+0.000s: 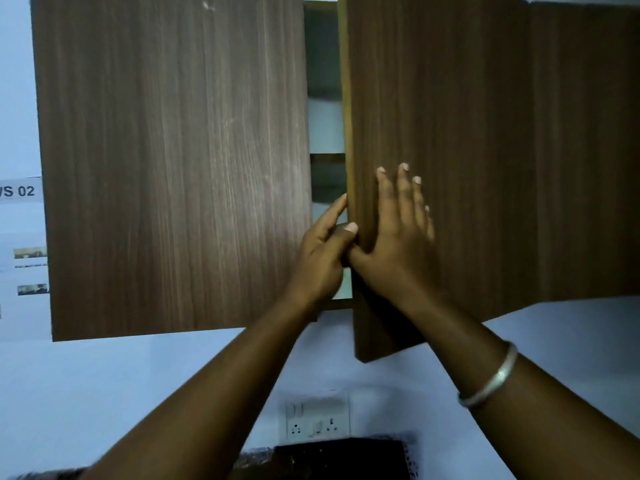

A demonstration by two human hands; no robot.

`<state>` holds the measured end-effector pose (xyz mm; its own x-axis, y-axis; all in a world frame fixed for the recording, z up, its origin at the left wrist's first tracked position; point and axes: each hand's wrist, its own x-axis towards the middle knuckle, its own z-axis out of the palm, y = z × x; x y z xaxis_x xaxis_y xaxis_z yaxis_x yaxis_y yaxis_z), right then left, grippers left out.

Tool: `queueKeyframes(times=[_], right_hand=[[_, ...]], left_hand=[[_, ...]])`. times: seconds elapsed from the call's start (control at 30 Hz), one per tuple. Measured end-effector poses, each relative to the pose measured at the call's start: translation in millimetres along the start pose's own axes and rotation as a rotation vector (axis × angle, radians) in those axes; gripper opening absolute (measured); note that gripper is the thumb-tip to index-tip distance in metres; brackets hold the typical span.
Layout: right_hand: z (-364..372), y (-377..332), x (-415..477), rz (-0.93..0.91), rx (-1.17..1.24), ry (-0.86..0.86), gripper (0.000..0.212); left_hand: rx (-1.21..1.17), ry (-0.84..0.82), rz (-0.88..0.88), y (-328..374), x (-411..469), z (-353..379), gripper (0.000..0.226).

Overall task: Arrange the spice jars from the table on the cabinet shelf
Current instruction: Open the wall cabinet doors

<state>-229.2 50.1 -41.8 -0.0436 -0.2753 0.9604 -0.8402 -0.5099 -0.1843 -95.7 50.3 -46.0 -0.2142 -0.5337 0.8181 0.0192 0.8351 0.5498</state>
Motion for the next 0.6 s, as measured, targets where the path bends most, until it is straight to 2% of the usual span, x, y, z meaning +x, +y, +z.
queueKeyframes(times=[0.17,0.27,0.37,0.5,0.6], right_hand=[[-89,20,-30,0.025,0.367,0.116,0.088],[-147,33,-45,0.035,0.496,0.128,0.080],[-201,45,-60,0.016,0.457,0.212,0.065],[-258,61,-78,0.091,0.332,0.357,0.041],[-295,79,-88,0.154,0.252,0.410,0.030]], left_hand=[[-0.127,-0.099,0.161,42,-24,59,0.052],[-0.160,-0.158,0.245,58,-33,102,0.052],[-0.175,-0.245,0.345,58,-40,149,0.049],[-0.043,-0.397,0.506,55,-42,206,0.053],[0.100,-0.437,0.637,58,-40,253,0.058]])
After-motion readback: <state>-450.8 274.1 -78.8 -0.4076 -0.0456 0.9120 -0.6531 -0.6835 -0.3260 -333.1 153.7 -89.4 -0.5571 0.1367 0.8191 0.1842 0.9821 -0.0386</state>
